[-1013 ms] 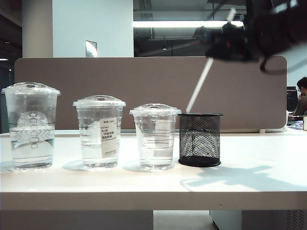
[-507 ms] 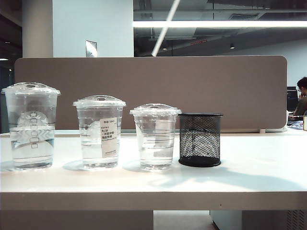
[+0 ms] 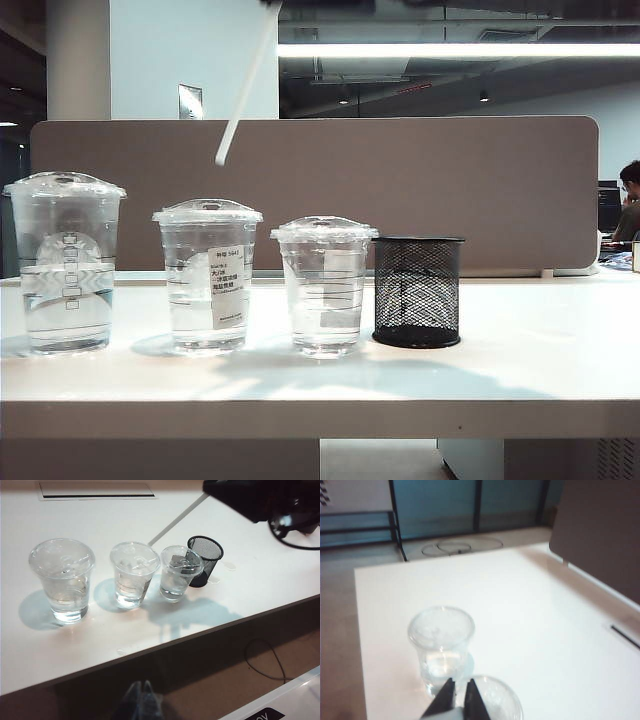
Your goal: Pick up the straw and insert it into the medium coffee cup.
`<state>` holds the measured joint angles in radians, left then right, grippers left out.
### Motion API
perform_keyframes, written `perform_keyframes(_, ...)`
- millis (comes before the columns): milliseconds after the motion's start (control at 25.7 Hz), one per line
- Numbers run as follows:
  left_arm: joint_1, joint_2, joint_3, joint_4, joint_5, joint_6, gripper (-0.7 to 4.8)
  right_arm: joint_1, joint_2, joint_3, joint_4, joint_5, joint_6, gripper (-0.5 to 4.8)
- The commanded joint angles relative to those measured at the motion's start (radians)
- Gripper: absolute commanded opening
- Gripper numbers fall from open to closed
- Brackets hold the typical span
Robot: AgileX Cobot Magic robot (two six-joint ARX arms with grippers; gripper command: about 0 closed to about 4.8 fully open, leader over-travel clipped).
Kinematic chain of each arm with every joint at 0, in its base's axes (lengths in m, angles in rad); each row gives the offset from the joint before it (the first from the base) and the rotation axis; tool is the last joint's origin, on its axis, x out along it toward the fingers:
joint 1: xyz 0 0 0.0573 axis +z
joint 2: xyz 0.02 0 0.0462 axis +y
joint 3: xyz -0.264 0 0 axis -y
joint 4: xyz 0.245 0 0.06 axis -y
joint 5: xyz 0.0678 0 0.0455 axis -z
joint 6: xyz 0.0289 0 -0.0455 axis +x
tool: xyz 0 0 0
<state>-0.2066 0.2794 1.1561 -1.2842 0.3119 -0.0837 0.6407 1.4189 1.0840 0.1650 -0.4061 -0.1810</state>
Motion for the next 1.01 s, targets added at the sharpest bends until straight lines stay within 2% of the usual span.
perform_keyframes(39, 0.000, 0.000, 0.002, 0.006, 0.003, -0.002, -0.04, 0.005, 0.019, 0.005, 0.011, 0.011, -0.004, 0.40)
perform_keyframes(584, 0.000, 0.000, 0.002, 0.006, 0.003, -0.002, -0.04, 0.026, 0.028, 0.005, -0.042, -0.019, -0.003, 0.40)
perform_keyframes(1013, 0.000, 0.000, 0.002, 0.006, 0.003, -0.002, -0.04, 0.041, 0.075, 0.005, -0.061, 0.015, -0.035, 0.41)
